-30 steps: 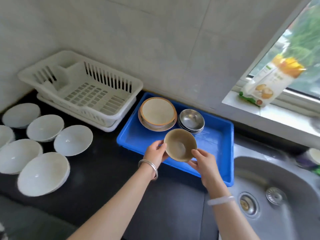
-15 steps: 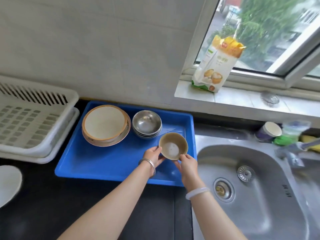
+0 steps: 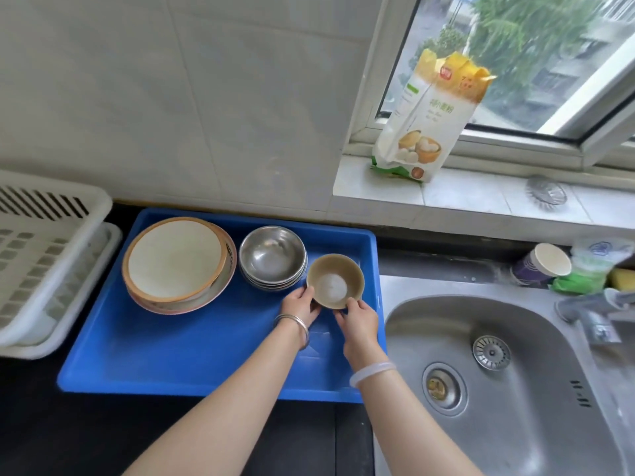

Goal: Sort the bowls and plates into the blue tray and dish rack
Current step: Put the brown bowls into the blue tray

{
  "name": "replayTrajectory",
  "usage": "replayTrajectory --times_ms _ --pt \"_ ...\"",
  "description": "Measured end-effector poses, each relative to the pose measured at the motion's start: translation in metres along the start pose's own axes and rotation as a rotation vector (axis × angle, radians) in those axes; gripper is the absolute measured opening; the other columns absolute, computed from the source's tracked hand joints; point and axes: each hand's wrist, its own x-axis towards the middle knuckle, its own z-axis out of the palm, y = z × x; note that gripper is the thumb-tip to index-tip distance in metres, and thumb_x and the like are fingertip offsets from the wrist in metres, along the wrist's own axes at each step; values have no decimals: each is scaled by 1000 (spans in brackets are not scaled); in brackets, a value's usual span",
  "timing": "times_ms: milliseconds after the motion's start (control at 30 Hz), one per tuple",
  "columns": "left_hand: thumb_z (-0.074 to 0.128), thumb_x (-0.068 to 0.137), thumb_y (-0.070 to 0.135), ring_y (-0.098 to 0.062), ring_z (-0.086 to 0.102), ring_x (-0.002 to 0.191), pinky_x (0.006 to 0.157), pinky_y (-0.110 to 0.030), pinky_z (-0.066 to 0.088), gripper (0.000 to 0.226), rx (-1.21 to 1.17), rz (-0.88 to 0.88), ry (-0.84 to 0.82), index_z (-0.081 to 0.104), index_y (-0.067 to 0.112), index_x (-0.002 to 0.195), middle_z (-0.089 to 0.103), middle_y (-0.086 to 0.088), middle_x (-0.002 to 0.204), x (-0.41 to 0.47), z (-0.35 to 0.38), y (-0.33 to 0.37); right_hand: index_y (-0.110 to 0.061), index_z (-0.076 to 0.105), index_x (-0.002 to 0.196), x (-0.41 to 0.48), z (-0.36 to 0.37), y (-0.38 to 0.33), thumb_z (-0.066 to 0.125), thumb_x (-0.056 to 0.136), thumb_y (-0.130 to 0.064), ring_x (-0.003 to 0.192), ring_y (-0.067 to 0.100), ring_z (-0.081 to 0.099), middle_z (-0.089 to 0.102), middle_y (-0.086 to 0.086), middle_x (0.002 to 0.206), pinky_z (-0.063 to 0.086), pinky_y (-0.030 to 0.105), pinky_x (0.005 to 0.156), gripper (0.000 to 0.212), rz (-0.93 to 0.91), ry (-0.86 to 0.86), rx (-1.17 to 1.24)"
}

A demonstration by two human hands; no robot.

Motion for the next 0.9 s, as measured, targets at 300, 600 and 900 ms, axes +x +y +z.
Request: replayTrajectory --times_ms 300,600,900 --pt "40 95 6 -19 56 88 86 -31 45 21 -88 15 27 58 9 84 59 -5 82 13 21 2 -3 61 115 16 15 -14 43 97 -8 112 28 59 62 14 120 52 30 87 25 15 -4 123" --pt "40 95 5 -25 55 100 87 -31 44 19 -116 27 26 54 6 107 61 -11 91 20 30 2 -17 59 89 19 16 -22 45 98 -14 90 19 64 64 5 95 54 25 70 18 68 0 125" --pt "46 94 7 -24 52 112 98 -29 41 43 41 58 32 40 2 136 54 -14 128 7 14 -1 -10 54 123 1 3 -26 46 98 -23 109 29 61 54 17 133 52 34 90 30 74 -83 -37"
